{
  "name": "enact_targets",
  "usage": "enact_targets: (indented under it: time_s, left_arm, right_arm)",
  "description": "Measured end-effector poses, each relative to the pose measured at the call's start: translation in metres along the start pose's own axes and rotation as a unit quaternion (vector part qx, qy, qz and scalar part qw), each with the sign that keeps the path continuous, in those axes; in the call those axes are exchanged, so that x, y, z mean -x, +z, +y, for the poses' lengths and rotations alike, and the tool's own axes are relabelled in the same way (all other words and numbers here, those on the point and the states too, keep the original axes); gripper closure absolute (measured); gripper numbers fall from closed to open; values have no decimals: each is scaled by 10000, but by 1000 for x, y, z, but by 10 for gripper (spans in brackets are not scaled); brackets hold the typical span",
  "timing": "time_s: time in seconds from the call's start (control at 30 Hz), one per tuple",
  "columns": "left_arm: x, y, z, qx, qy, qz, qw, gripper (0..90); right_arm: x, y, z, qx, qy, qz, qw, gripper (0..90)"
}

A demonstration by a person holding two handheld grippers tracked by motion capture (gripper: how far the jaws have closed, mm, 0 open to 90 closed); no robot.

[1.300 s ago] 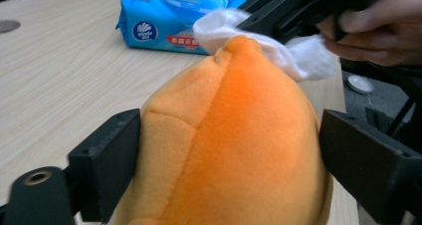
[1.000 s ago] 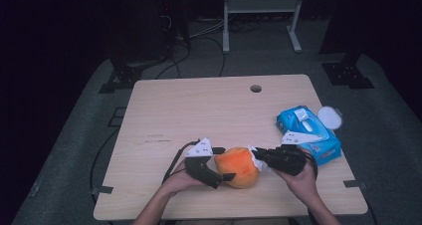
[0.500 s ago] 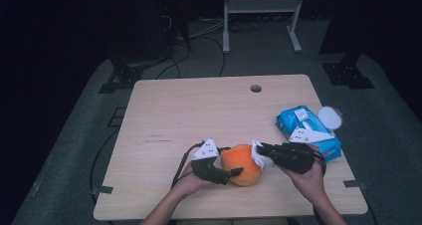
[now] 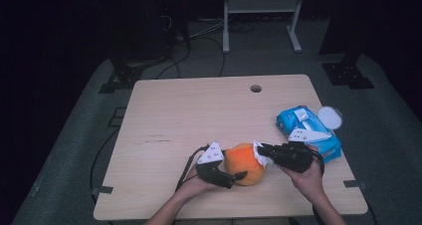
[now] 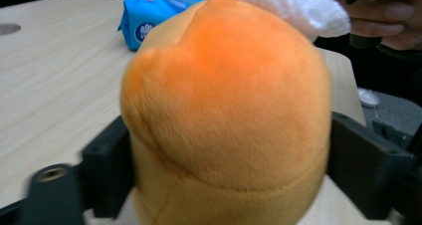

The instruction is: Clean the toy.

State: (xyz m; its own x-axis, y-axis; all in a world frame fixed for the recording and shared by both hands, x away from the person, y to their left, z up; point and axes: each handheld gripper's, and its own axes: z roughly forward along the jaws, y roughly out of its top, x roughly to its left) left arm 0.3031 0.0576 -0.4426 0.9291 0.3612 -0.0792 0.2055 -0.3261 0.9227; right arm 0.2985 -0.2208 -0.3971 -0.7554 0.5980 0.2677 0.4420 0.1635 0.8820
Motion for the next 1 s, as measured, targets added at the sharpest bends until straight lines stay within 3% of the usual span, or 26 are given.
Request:
enact_targets:
  time_s: [0.13,0.23,0.4,0.53,0.57,0.6,0.67,0.77,0.8,0.9,1.0]
  left_arm:
    - [3,-14,15,61,109,-74,9999,209]
    - [-3,-13,8,-115,28,-94,9999,164]
    - [-13,-6,-2,-39,-183,-82,9998,37]
    - [-7,-5,-4,-164,117,-71,9998,119]
    - [-8,-5,-3,-191,97,-55,9998,140]
    - [-8,-5,-3,-172,34,-25,9998,150]
    - [-8,-4,-5,-121,-47,0,9999,161]
    - [-9,-6,-7,-155,-57,27,9999,167]
    - [-10,-7,-7,-147,-88,29,9998,177]
    - [-15,-10,-10,-94,-269,16,9996,178]
    - [-21,-11,-12,-20,-481,-22,9988,178]
  right_arm:
    - [-3,-3,5,121,18,55,9999,803]
    - [3,5,-1,-69,134,42,9999,802]
    - [16,16,-7,-235,453,153,9986,794]
    - [3,12,-4,-253,209,118,9994,808]
    - [0,10,-2,-213,200,217,9993,810]
    - [-4,9,0,-135,214,462,9986,810]
    - [-19,11,4,-132,-74,625,9979,807]
    - [-38,19,4,-316,-655,397,9966,802]
    - [-38,20,4,-321,-712,360,9963,803]
    - [-27,16,2,-299,-625,91,9976,801]
    - [-7,12,-6,-328,-318,-162,9988,800]
